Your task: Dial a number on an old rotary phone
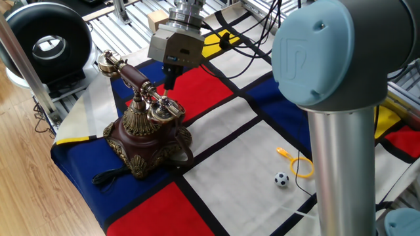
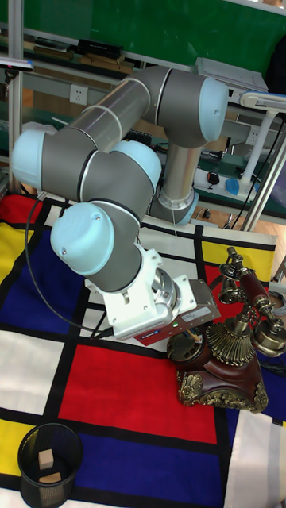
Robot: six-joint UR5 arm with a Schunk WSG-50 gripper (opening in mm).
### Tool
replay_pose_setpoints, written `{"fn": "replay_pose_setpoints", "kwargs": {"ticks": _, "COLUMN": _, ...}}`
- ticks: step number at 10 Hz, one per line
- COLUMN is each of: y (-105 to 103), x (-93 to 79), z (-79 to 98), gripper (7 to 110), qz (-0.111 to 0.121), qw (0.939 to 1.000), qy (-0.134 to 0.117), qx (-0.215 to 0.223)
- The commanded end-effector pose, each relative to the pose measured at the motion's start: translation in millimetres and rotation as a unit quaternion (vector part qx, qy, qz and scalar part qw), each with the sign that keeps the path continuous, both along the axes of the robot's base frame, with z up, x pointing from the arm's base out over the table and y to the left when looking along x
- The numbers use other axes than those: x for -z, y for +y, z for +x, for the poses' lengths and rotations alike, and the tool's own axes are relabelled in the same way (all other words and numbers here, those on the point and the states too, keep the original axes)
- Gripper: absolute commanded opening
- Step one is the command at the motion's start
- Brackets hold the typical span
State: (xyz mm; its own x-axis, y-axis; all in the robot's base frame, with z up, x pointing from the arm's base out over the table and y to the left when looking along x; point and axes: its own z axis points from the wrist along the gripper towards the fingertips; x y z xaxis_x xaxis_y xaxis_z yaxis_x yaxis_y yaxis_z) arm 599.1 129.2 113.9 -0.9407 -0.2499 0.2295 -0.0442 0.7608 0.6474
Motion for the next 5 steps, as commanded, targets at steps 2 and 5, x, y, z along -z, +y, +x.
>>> {"fn": "replay_pose_setpoints", "kwargs": {"ticks": 2, "y": -12.8, "x": -8.2, "z": 4.3, "gripper": 7, "qz": 0.005, "qw": 0.9999, "qy": 0.006, "qx": -0.007}}
{"fn": "replay_pose_setpoints", "kwargs": {"ticks": 5, "y": -5.1, "x": 0.6, "z": 10.7, "gripper": 7, "qz": 0.004, "qw": 1.0000, "qy": -0.001, "qx": -0.002}}
